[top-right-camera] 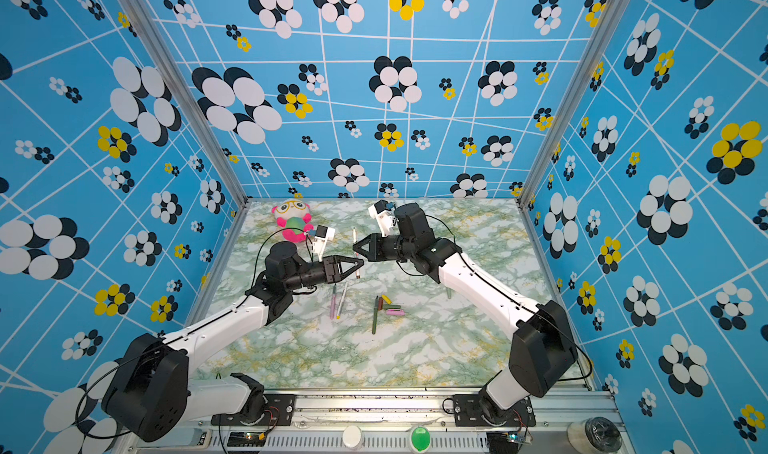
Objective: Insert the pens into the pen caps
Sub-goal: 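Lift the white marker toward the left gripper while the left gripper approaches, then close the left gripper on the white marker while the right gripper releases and withdraws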
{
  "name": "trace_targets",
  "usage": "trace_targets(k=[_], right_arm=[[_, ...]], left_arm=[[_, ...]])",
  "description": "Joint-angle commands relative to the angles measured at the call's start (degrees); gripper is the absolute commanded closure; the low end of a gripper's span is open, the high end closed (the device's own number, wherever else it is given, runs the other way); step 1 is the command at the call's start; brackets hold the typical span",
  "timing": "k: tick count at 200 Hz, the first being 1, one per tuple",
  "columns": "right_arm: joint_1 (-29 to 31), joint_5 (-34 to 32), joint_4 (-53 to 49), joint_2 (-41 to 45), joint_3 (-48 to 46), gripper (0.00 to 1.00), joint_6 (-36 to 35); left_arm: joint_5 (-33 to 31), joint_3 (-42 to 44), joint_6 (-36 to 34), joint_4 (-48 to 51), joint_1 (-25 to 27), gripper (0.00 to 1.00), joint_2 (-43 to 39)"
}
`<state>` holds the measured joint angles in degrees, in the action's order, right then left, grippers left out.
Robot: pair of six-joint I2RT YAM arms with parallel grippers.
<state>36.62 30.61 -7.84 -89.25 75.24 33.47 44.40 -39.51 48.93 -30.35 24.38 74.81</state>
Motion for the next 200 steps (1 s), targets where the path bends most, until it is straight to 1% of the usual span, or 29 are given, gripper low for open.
trace_targets(k=[1,15,68,99,108,120,134,146,167,200], right_arm=[[-0.2,1.2,1.6,0.8,-0.4,0.93,0.8],[-0.2,1.2,1.5,0.7,-0.4,0.92,0.7],[-0.3,1.5,1.1,0.2,-0.1,0.92,0.7],[-0.3,1.3,0.4,-0.3,0.7,0.87,0.6],[-0.2,1.0,0.1,-0.5,0.9,0.84,0.5],[-0.3,0.3,-0.6,-0.6,1.2,0.78,0.4],[-0.2,-0.6,-1.8,-0.7,1.5,0.75,-0.1],[-0.2,-2.2,-3.6,-0.5,1.8,0.71,-0.7],[-0.3,-6.7,-8.8,0.5,1.8,0.70,-2.4],[-0.1,-13.1,-17.3,2.2,-0.2,0.70,-3.9]], left_arm=[[0.7,-2.0,-0.1,-1.4,-0.5,0.62,0.8],[0.7,-2.0,0.0,-1.6,-0.7,0.65,1.0],[0.3,-1.9,-0.2,-1.1,-1.0,0.84,1.0],[0.3,-1.9,-1.0,0.1,-1.4,0.96,0.8],[0.3,-1.9,-1.3,0.6,-1.4,1.00,0.7],[0.2,-2.0,-1.8,1.5,-1.5,1.00,0.4],[-0.3,-1.9,-2.7,3.0,-1.8,1.00,-0.1],[-1.2,-1.7,-3.7,5.0,-2.2,1.00,-0.9],[-4.1,-1.5,-6.5,11.1,-3.2,1.00,-3.0],[-12.4,-1.1,-12.6,25.5,-4.6,1.00,-8.3]])
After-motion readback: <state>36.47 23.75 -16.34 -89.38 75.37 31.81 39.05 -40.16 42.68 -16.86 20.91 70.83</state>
